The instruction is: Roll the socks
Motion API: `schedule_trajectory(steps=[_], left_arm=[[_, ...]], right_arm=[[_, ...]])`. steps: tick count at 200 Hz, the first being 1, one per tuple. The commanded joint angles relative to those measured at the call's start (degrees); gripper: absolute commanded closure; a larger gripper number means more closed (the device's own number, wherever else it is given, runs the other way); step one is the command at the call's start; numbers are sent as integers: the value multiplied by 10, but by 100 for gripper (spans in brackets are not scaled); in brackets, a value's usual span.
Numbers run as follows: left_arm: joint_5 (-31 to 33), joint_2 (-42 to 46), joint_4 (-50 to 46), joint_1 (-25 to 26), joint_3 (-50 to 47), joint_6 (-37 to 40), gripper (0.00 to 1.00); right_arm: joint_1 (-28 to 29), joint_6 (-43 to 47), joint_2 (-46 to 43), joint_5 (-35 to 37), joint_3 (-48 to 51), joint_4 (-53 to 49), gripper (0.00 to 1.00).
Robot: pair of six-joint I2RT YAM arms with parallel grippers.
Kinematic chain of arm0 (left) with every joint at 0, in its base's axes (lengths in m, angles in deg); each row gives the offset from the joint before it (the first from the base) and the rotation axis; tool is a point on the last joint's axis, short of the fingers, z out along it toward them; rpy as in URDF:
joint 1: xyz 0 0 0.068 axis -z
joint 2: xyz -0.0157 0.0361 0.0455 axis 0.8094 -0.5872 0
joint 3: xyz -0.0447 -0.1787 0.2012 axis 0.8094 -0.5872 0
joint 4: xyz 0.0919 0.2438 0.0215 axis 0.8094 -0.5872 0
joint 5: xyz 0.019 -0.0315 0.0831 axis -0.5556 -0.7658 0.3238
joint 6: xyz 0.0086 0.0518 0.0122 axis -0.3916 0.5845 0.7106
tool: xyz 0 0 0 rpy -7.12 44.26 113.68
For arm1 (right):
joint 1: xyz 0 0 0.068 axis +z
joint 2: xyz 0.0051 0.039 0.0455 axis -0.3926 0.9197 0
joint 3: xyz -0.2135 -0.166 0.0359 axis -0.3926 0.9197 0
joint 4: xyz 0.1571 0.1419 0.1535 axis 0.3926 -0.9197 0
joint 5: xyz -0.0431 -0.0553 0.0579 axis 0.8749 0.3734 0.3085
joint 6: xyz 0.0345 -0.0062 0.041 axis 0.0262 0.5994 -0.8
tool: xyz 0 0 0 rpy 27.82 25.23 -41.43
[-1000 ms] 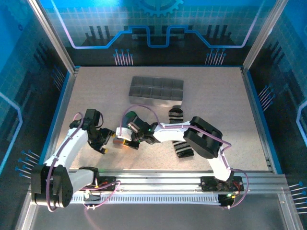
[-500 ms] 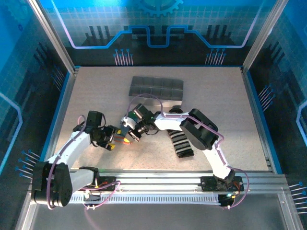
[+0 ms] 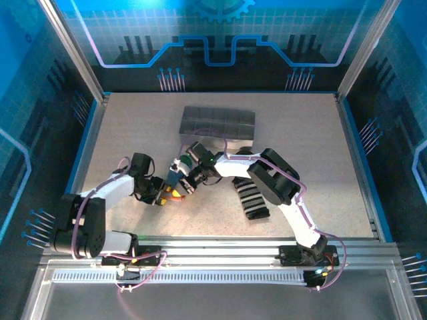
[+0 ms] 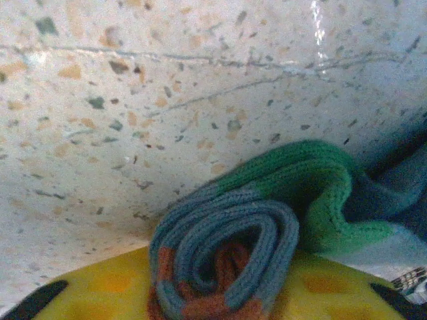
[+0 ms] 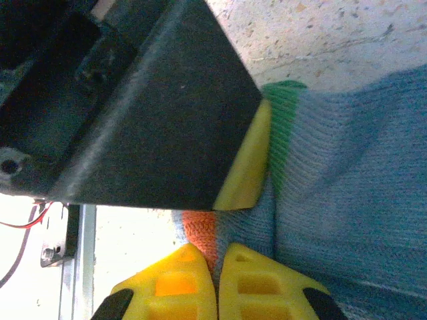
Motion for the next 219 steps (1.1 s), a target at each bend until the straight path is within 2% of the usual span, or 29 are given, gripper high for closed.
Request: schedule_trajectory(steps=[1,18,45,54,71,92,114,122,156,186,219], left_arm=[[14,-42,-50,22,-15,-2,81],[2,-51,-53,43,-26,-13,100],[-17,-51,-56,101,-31,-38,100],[-19,-46,-55,127,-30,-51,100],[-19,-39,-61,168,-25,-78,100],[-16,-26,-60,193,-31,-118,100],[-9,-28,-75,197,-22,-136,100],[-6,-35,-82,198,-13,-136,100],[4,-71,-109,207,29,-132,100],[8,-93,-127,208,53,-125,100],[8,-101,-130,209,62,-121,100]], right_arm=[[1,20,3,59,29,-56,100],[6,44,-41,96,66,-34,100],[7,72,-104,129,138,-22,100],[8,76,-126,135,170,-10,97],[13,77,-177,155,243,36,85],[24,81,-253,204,331,109,64],[72,138,-359,348,438,211,43],[94,170,-388,390,461,232,39],[181,274,-408,515,460,204,37],[230,340,-356,631,437,232,36],[239,385,-299,654,396,232,40]])
